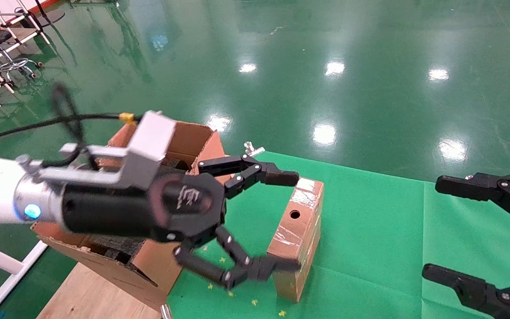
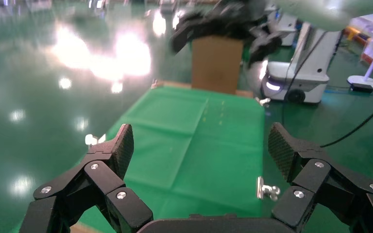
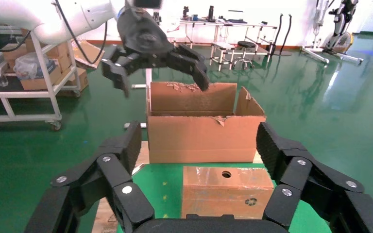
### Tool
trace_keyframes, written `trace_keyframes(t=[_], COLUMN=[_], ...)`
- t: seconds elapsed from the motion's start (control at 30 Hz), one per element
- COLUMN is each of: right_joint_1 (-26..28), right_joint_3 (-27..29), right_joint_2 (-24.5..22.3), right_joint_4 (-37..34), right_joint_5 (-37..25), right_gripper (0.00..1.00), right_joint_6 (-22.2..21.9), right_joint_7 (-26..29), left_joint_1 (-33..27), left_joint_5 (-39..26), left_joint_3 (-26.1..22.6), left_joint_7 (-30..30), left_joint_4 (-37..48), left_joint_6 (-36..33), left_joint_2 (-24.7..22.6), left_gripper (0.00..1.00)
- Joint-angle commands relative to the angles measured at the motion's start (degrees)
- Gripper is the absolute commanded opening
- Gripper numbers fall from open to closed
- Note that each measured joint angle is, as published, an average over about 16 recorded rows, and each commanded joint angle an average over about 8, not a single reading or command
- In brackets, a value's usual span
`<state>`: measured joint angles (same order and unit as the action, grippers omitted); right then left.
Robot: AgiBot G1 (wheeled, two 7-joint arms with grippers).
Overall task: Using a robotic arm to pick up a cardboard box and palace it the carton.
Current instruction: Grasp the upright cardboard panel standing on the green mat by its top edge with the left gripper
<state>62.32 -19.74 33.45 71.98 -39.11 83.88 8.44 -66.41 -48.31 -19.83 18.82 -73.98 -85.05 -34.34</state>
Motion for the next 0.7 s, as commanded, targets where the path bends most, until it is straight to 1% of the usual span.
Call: trace_keyframes(t=[0.03,0.23,0.4,0.47,0.57,0.7], right_joint_1=[0.0,0.0,0.0,0.0,0.0,0.0], right_joint_3=[0.0,0.0,0.0,0.0,0.0,0.0], right_joint_2=[0.0,0.0,0.0,0.0,0.0,0.0], right_joint_4=[0.0,0.0,0.0,0.0,0.0,0.0], right_joint_5=[0.0,0.0,0.0,0.0,0.0,0.0], right_gripper=[0.0,0.0,0.0,0.0,0.0,0.0], right_joint_6=[0.0,0.0,0.0,0.0,0.0,0.0], right_joint_7=[0.0,0.0,0.0,0.0,0.0,0.0], left_joint_1=[-1.4,-9.1,-14.8,-16.3,-17.2,-17.0], left_joint_5=[-1.7,-12.4,-18.7,-20.0,-20.9,-20.9], left_joint_3=[-1.1,-6.2,-9.8,-10.8,-11.4,-11.5], left_joint_7=[2.2,13.0,20.5,22.1,22.9,22.1], left_joint_4=[0.0,-2.3,-3.0,-3.2,-3.2,-2.7], left_joint_6=[0.3,0.2,-2.2,-3.1,-3.7,-3.6], left_joint_2=[0.2,0.4,-0.3,-0.6,-0.7,-0.9], left_gripper=[1.0,1.0,1.0,1.0,1.0,1.0])
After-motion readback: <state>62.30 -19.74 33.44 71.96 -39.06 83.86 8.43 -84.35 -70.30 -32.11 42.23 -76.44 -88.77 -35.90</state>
